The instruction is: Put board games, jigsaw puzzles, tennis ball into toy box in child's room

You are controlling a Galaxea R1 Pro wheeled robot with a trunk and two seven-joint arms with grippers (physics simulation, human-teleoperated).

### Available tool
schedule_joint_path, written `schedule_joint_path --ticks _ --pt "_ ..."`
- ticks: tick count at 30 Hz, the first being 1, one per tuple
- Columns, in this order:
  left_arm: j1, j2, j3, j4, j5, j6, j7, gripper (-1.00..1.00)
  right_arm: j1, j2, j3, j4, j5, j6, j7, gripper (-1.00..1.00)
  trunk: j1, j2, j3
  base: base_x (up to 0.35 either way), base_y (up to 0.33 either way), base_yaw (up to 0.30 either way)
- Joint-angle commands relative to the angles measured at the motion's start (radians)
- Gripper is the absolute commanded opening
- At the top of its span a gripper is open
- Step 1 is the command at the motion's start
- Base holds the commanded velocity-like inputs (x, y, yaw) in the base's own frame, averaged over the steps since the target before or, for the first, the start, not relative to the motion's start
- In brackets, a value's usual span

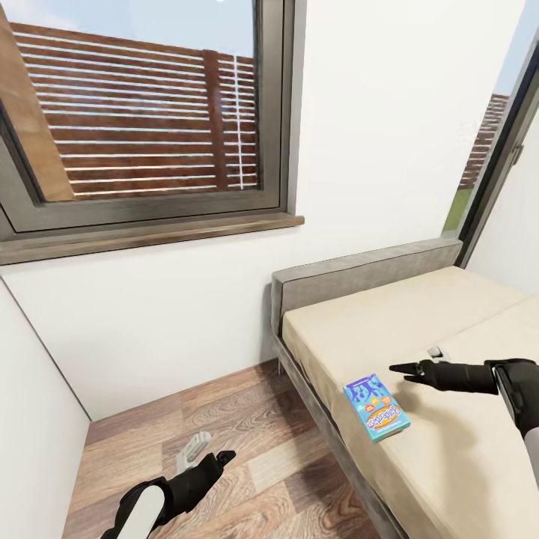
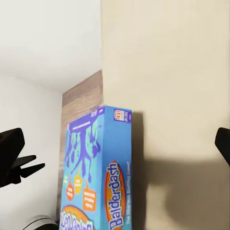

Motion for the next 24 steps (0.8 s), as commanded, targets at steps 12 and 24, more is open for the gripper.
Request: schedule_joint_path --ticks 12,24 --pt "-0.009 -0.005 -0.003 0.019 0.013 0.003 0.0 1.0 0.003 -0.014 -0.006 -0.027 -0.01 -0.002 0.009 1.0 0.0 0.0 -0.001 0.0 0.0 0.0" --pt "-0.085 -0.011 -0.072 0.043 0.013 0.002 -0.146 1.0 0.021 -0.058 -0.056 -0.065 -0.072 -0.057 0.009 1.0 0.0 0.0 -0.001 0.0 0.0 0.0"
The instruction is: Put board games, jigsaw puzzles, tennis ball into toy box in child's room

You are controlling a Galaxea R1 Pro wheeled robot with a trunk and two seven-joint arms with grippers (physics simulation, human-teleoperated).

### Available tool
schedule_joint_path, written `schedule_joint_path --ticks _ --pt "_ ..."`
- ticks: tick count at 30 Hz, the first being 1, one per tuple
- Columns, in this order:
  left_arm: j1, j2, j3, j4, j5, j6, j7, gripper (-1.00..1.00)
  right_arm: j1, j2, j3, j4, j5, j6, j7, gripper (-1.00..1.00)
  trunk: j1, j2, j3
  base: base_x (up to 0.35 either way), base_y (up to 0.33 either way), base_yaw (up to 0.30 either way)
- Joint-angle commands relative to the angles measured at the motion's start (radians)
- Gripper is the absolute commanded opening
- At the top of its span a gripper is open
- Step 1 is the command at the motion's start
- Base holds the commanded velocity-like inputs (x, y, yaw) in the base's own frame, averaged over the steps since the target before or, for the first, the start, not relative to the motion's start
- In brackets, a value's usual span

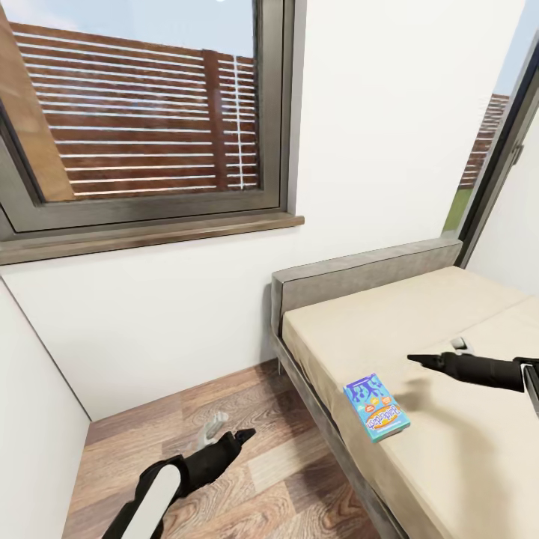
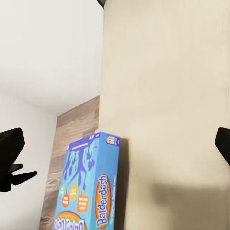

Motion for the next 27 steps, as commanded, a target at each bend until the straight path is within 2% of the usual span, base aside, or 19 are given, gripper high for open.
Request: schedule_joint_path --ticks 1,5,6,8,13,18,27 --pt "-0.016 -0.001 -0.013 0.001 0.01 0.003 -0.016 1.0 0.002 -0.003 -0.012 -0.003 -0.001 0.0 0.009 1.0 0.0 0.0 -0.001 0.0 0.0 0.0" --pt "-0.069 -0.008 -0.052 0.009 0.01 0.001 -0.069 1.0 0.009 -0.016 -0.031 -0.008 -0.023 -0.024 0.007 1.0 0.0 0.0 -0.001 0.0 0.0 0.0" --pt "-0.069 -0.008 -0.052 0.009 0.01 0.001 -0.069 1.0 0.009 -0.016 -0.031 -0.008 -0.023 -0.024 0.007 1.0 0.0 0.0 -0.001 0.0 0.0 0.0" --pt "-0.106 -0.014 -0.083 0.015 0.01 -0.001 -0.091 1.0 0.012 -0.023 -0.038 -0.01 -0.031 -0.039 0.007 1.0 0.0 0.0 -0.001 0.0 0.0 0.0" --pt "-0.103 0.001 -0.07 -0.007 0.012 -0.022 -0.071 1.0 -0.006 -0.001 -0.031 0.0 -0.025 -0.049 -0.009 1.0 0.0 0.0 -0.001 0.0 0.0 0.0" --pt "-0.103 0.001 -0.07 -0.035 0.012 -0.022 -0.071 1.0 -0.006 -0.001 -0.031 0.0 -0.025 -0.049 -0.009 1.0 0.0 0.0 -0.001 0.0 0.0 0.0" --pt "-0.103 0.001 -0.07 -0.036 0.012 -0.022 -0.071 1.0 -0.006 -0.001 -0.031 0.0 -0.025 -0.049 -0.009 1.0 0.0 0.0 -0.001 0.0 0.0 0.0"
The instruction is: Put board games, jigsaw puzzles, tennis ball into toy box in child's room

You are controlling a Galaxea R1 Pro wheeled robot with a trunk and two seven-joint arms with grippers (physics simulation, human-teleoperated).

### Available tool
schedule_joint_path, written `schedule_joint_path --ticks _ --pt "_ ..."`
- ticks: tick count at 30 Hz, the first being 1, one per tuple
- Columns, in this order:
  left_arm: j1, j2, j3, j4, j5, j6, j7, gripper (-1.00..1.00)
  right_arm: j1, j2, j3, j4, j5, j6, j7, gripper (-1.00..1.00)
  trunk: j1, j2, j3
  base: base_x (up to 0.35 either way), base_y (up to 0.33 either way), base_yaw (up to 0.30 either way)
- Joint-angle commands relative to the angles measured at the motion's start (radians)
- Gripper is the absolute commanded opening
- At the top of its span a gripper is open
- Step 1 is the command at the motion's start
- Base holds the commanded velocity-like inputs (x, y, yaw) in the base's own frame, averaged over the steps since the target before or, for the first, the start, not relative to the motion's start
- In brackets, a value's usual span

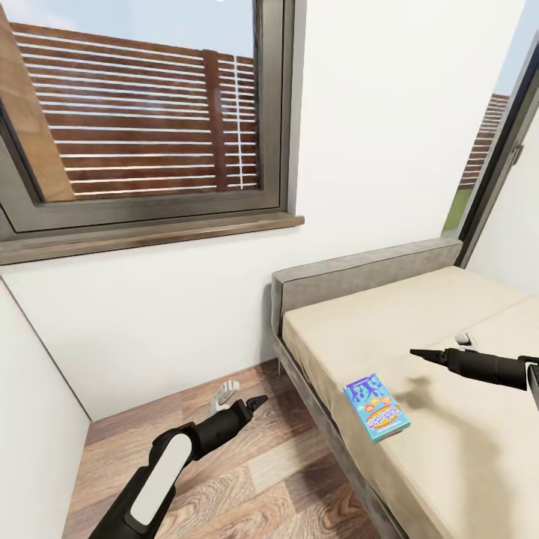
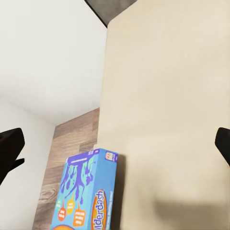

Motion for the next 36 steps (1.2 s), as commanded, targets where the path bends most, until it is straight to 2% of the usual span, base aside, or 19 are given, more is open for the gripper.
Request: schedule_joint_path --ticks 1,34,36 --pt "0.0 0.0 0.001 0.0 0.004 0.004 0.001 1.0 -0.001 0.001 -0.004 -0.001 0.01 0.009 0.009 1.0 0.0 0.0 -0.001 0.0 0.0 0.0" --pt "0.0 0.0 0.001 -0.002 0.003 0.004 0.001 1.0 -0.001 0.001 -0.004 -0.001 0.011 0.009 0.009 1.0 0.0 0.0 -0.001 0.0 0.0 0.0" --pt "-0.012 0.002 0.012 0.01 0.004 -0.007 -0.01 1.0 0.001 0.004 -0.005 -0.004 0.011 0.01 0.009 1.0 0.0 0.0 -0.001 0.0 0.0 0.0"
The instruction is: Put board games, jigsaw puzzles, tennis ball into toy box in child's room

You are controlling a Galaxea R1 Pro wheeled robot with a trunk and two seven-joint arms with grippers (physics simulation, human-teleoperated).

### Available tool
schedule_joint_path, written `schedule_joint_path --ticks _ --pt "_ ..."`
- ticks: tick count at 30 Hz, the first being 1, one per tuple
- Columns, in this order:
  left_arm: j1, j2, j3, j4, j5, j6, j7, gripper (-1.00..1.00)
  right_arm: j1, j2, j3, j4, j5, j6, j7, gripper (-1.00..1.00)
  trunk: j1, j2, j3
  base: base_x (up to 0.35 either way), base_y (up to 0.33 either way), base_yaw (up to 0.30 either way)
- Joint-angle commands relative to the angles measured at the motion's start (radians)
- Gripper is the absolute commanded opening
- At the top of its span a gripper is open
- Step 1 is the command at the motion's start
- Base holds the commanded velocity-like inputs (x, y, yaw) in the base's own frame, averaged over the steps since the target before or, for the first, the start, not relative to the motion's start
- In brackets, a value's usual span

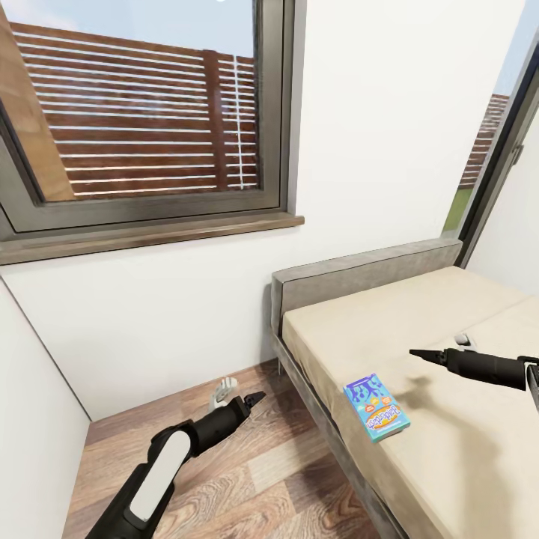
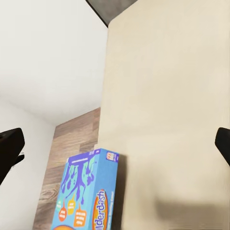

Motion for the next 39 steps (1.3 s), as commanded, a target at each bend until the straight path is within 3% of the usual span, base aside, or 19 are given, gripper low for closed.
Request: schedule_joint_path --ticks 1,5,21,22,39 --pt "-0.006 0.001 0.007 0.005 0.0 -0.002 -0.006 1.0 0.001 0.004 -0.005 -0.004 0.01 0.006 0.007 1.0 0.0 0.0 -0.001 0.0 0.0 0.0" --pt "-0.029 0.005 0.029 0.028 -0.007 -0.024 -0.029 1.0 0.004 0.011 -0.007 -0.01 0.01 0.001 0.003 1.0 0.0 0.0 -0.001 0.0 0.0 0.0" --pt "-0.119 0.01 0.045 0.117 -0.038 -0.114 -0.118 1.0 0.007 0.018 -0.008 -0.017 0.009 -0.006 0.001 1.0 0.0 0.0 -0.001 0.0 0.0 0.0" --pt "-0.14 0.01 0.045 0.359 -0.038 -0.173 -0.439 1.0 0.007 0.018 -0.008 -0.017 0.009 -0.006 0.001 1.0 0.0 0.0 -0.001 0.0 0.0 0.0" --pt "-0.168 0.006 0.047 0.432 -0.043 -0.201 -0.518 1.0 0.007 0.018 -0.007 -0.018 0.008 -0.006 0.002 1.0 0.0 0.0 -0.001 0.0 0.0 -0.043"
